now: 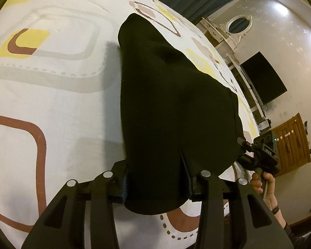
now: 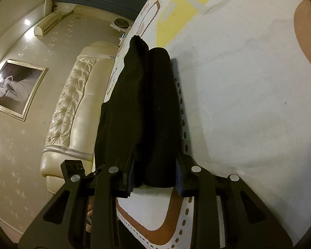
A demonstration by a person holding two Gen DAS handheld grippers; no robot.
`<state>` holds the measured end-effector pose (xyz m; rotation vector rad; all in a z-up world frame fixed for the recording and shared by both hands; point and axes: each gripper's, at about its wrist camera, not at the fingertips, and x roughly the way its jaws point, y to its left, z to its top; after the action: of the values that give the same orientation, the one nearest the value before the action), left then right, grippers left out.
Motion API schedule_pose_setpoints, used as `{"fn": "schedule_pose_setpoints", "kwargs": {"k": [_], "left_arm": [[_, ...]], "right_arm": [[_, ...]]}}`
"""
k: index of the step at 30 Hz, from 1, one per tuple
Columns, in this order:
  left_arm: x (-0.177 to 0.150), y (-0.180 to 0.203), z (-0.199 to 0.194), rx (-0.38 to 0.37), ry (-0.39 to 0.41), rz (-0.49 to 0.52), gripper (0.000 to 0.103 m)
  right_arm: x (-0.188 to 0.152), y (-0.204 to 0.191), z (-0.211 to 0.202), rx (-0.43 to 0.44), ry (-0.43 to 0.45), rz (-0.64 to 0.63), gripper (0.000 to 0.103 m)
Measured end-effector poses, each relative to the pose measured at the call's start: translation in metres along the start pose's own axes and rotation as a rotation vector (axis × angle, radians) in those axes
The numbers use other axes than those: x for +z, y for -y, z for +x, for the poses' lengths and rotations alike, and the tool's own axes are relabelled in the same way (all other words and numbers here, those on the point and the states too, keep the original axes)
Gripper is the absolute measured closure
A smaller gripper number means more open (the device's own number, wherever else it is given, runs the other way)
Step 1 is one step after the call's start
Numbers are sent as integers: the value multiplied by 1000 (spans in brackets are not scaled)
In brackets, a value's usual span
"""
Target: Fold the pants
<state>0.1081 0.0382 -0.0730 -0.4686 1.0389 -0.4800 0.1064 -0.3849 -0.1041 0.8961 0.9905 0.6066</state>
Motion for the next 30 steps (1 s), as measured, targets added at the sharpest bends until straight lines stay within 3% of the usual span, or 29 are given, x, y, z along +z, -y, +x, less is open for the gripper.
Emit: {"fn": "schedule_pose_setpoints", "kwargs": {"k": [23, 30], "left_arm": [[-6, -9, -4, -16, 5, -14, 60], [-6, -1, -10, 3, 4, 8, 66]], "right_arm": [[0, 4, -5, 1, 13, 4, 73], [-1, -2, -13, 10, 29, 15, 74]]}}
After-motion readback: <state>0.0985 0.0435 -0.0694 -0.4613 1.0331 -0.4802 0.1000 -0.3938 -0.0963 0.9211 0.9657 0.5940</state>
